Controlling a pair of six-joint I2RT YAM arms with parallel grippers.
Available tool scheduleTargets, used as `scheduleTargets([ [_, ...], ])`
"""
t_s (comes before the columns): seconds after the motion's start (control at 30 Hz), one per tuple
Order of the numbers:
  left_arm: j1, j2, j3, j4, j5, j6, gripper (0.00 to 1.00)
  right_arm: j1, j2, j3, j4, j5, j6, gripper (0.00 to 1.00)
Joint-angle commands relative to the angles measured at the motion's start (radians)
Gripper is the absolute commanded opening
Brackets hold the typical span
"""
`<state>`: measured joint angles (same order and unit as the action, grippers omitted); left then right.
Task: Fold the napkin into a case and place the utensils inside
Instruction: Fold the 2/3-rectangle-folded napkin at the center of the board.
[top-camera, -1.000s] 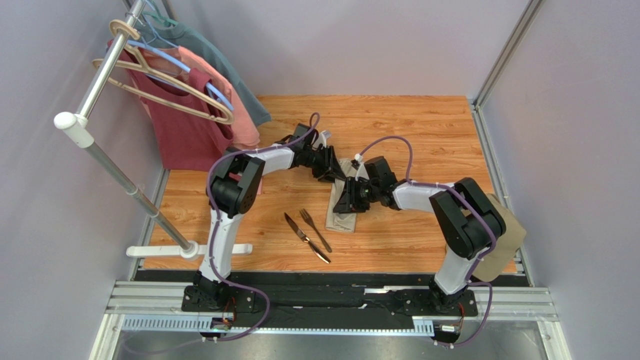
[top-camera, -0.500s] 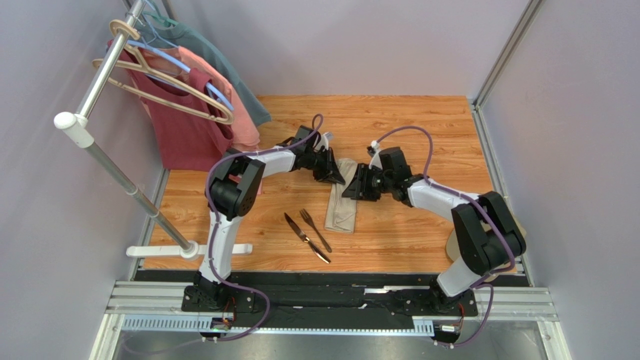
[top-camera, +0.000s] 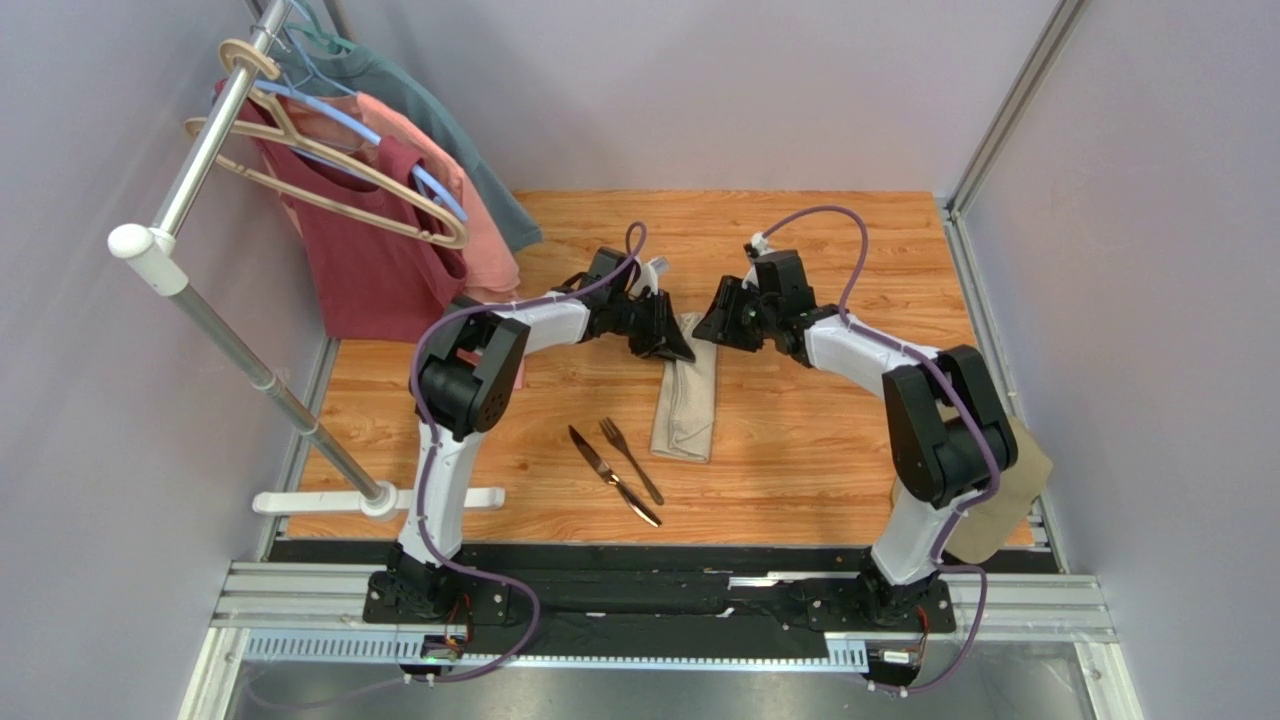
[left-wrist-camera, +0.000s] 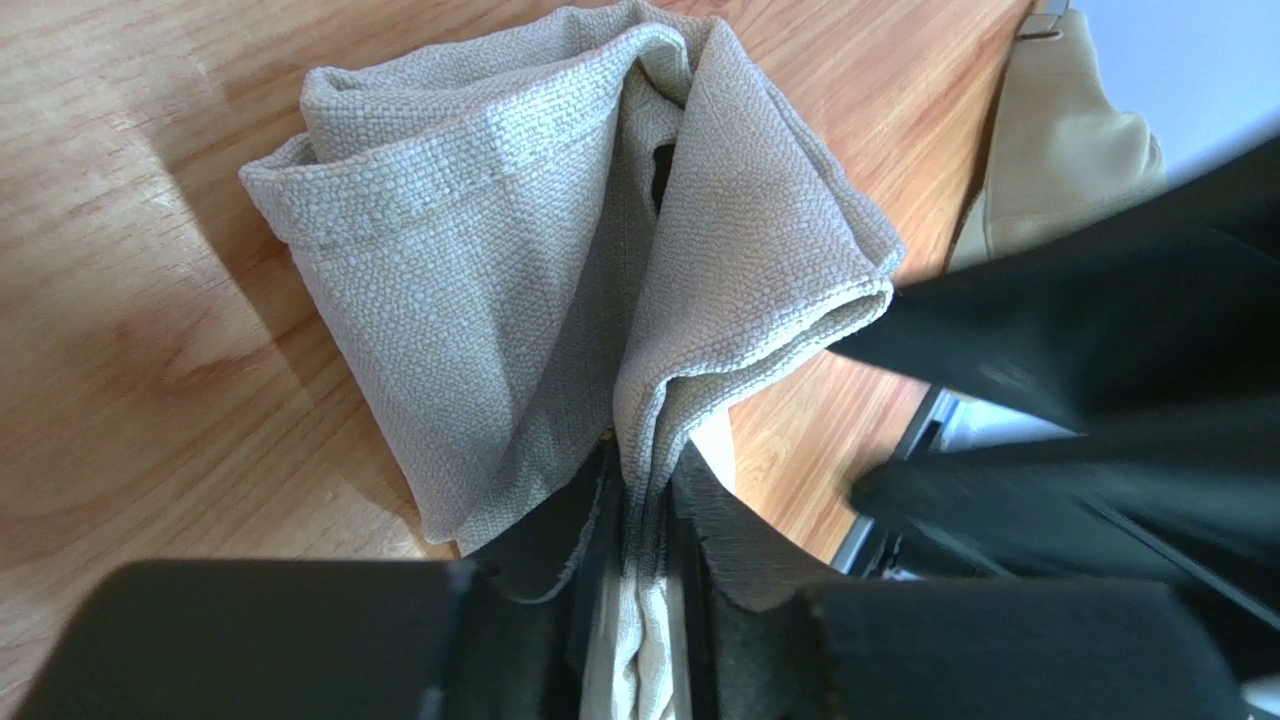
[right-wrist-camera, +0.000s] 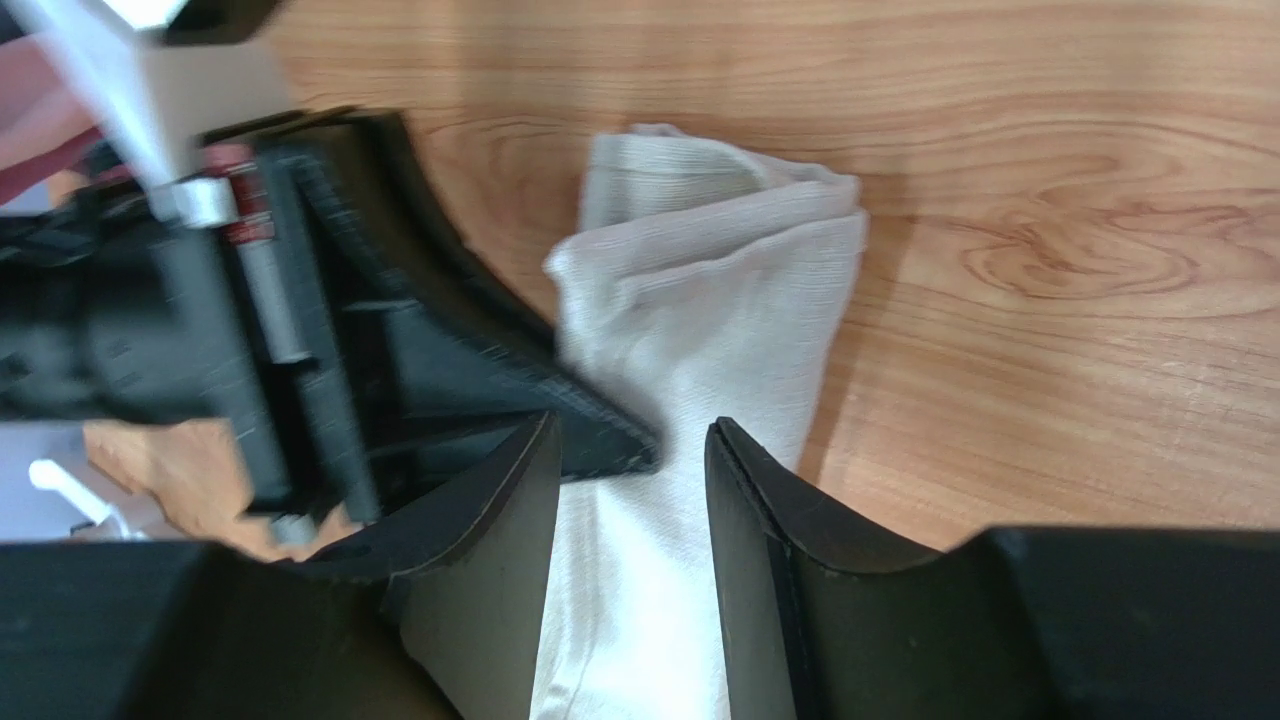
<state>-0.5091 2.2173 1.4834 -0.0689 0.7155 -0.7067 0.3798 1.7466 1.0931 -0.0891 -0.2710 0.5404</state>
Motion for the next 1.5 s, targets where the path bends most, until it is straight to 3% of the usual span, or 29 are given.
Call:
scheduleTargets([
  [0.0,0.004,-0.057,-0.026,0.053,-0.008,0.004,0.25,-0.005,0.066,0.030,0.104,0.023,0.059,0.45],
  [0.2,0.000,-0.108,-0.075,0.063,-0.051,0.004,0.32,-0.005,0.126,0.042,0.173,-0.037,0.101,0.42],
  [0.3,-0.005,-0.149,-0.107,0.089,-0.089,0.009,0.43,-0.005,0.126,0.021,0.201,-0.056,0.112,0.41],
  [0.43,-0.009,-0.169,-0.132,0.093,-0.129,-0.005,0.43,-0.005,0.129,0.014,0.215,-0.068,0.127,0.37],
  [0.63,-0.017,-0.186,-0.192,0.151,-0.172,-0.036,0.29,-0.005,0.133,0.013,0.235,-0.063,0.135,0.26],
  [0.83,-0.017,-0.179,-0.210,0.222,-0.189,-0.033,0.14,-0.005,0.142,0.024,0.265,-0.080,0.095,0.25],
  [1.03,-0.019,-0.185,-0.235,0.294,-0.183,-0.017,0.11,-0.001,0.209,0.083,0.288,-0.163,0.079,0.28],
  [1.47,-0.025,-0.188,-0.268,0.366,-0.166,-0.023,0.06,0.044,0.208,0.106,0.244,-0.048,0.033,0.41],
])
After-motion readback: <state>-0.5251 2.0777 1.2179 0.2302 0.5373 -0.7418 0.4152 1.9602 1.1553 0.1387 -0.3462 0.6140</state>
